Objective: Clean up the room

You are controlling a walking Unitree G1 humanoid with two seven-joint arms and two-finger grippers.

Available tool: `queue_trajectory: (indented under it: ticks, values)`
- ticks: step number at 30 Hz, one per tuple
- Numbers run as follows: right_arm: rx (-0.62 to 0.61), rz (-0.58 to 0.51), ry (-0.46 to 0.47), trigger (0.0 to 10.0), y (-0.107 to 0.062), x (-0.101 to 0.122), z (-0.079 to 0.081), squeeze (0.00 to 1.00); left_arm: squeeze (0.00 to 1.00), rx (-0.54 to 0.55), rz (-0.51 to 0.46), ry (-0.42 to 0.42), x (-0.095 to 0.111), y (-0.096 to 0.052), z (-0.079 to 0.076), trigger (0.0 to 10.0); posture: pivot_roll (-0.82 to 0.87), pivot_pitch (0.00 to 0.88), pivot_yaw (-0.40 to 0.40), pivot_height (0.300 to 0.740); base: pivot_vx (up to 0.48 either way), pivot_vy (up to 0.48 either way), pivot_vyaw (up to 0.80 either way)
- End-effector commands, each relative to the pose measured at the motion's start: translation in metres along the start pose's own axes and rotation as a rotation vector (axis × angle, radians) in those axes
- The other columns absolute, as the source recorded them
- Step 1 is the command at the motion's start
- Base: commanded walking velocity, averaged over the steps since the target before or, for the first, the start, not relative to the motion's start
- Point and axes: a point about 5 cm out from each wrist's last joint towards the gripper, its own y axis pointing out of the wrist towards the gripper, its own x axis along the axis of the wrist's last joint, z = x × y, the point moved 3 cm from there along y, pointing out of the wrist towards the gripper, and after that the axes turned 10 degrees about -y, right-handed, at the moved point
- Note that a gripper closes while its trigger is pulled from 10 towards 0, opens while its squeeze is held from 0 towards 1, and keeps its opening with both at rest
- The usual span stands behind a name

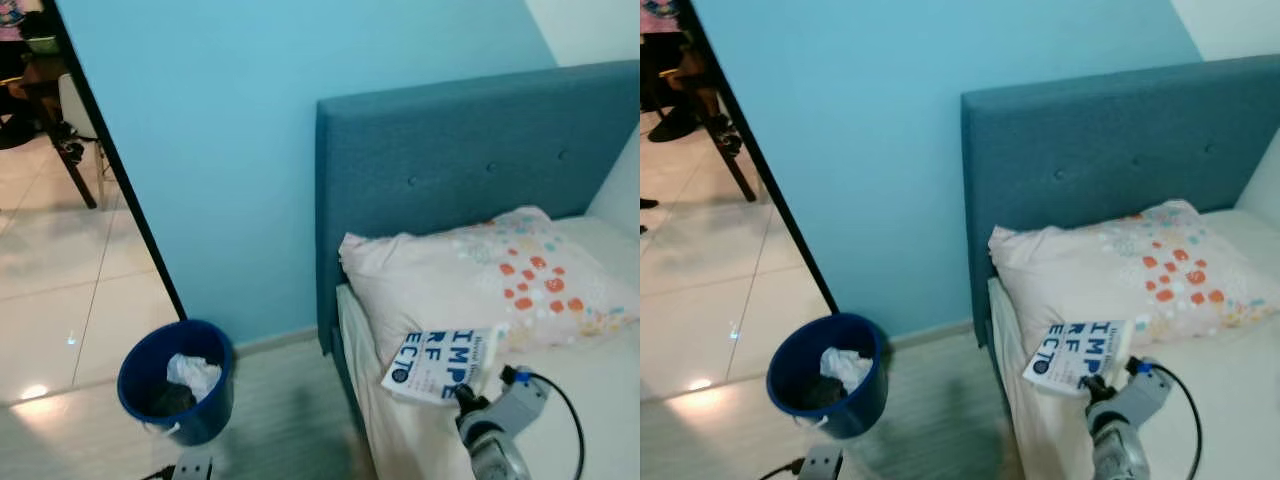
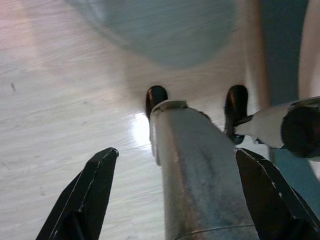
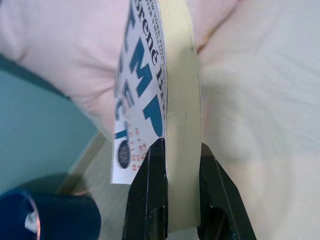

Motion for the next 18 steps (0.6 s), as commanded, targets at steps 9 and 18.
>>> queue_trajectory:
  ticks: [9,18]
  values:
    - [-0.139,-0.008,0.049,10.0,-0.005,-0.001,-0.026,0.00,0.00,-0.005,0.023,0.003,-0.007,-0.001,0.000,10.0,-0.10,0.077,-0.001,0.740,0.000,0.000,0.00]
    - [-0.282,0.047,0.130,10.0,-0.011,-0.010,-0.051,0.00,0.00,0.014,0.033,0.000,-0.011,-0.005,0.018,10.0,-0.09,0.083,0.003,0.740,0.000,0.000,-0.09]
